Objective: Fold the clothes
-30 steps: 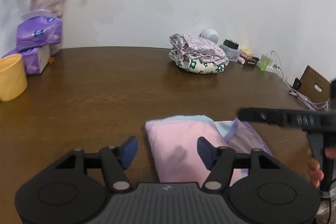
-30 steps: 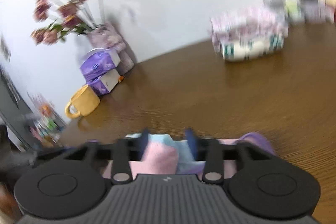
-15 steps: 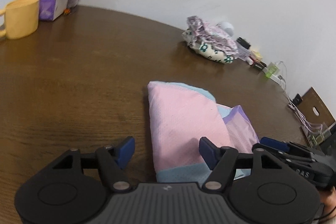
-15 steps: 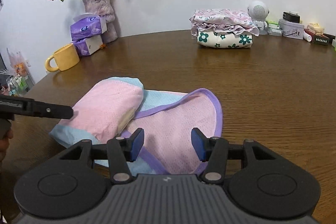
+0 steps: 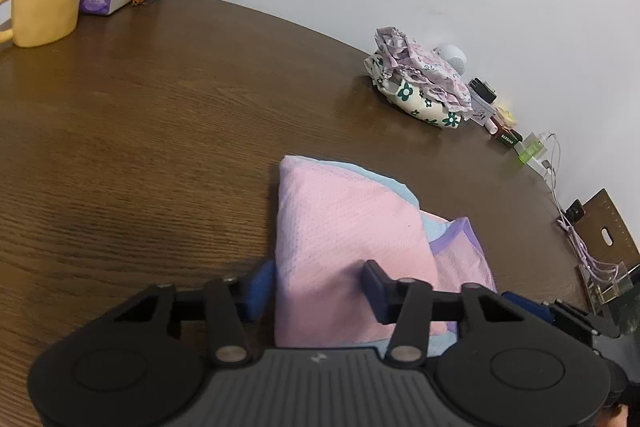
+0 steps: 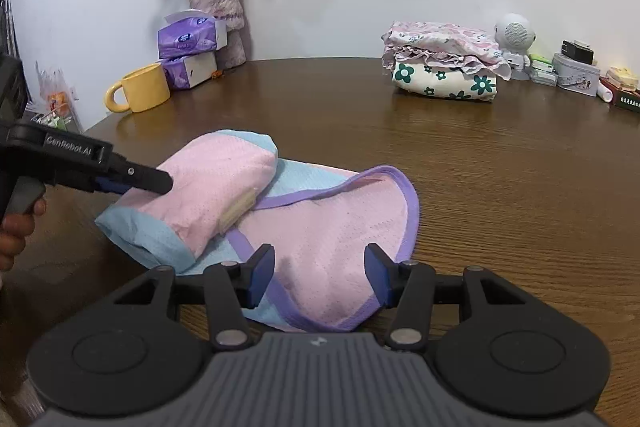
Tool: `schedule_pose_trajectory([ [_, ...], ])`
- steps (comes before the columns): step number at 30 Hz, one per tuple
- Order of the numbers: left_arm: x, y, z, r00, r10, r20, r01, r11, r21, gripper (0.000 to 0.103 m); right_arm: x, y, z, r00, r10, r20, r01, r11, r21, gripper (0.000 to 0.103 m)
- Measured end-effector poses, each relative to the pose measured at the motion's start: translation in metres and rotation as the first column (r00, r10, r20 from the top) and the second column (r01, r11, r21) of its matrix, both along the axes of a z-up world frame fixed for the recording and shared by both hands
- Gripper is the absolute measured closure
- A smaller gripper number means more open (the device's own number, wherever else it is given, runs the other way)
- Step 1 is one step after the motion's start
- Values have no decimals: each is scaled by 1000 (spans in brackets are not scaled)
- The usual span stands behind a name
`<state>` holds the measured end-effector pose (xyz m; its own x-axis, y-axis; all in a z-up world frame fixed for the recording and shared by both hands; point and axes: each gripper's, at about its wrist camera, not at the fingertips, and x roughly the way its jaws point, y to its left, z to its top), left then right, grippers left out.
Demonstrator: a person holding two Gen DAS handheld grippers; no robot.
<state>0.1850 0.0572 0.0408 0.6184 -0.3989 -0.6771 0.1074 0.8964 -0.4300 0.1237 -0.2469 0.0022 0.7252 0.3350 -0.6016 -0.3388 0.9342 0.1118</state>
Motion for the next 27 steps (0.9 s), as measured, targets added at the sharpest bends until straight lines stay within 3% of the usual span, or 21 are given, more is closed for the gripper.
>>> schedule_pose_trajectory([
  [2,1,-3,0,1000,7,-3,-7,1000,10,64,1,-3,-2,1000,2,-9,-2,1000,0,52],
  [6,1,-8,0,1000,17,3,-17,998,52,85,3,-6,-7,1000,-1,-21,1,1000,5,53],
  [9,-1,-12,4,1000,12,27,-14,996,91,90,4,-7,-8,1000,-1,-20,1,1000,16,53],
  [22,-4,-12,28,992,-42,117,10,964,264,92,6,-7,-6,999,9,-37,-6,998,57,52],
  [25,-6,-16,35,986,-68,150,12,938,345,93,6,-2,-6,999,27,-37,-25,998,53,52],
  [27,-8,-23,40,980,-101,173,19,905,425,93,6,2,-7,999,36,-38,-34,998,51,52],
])
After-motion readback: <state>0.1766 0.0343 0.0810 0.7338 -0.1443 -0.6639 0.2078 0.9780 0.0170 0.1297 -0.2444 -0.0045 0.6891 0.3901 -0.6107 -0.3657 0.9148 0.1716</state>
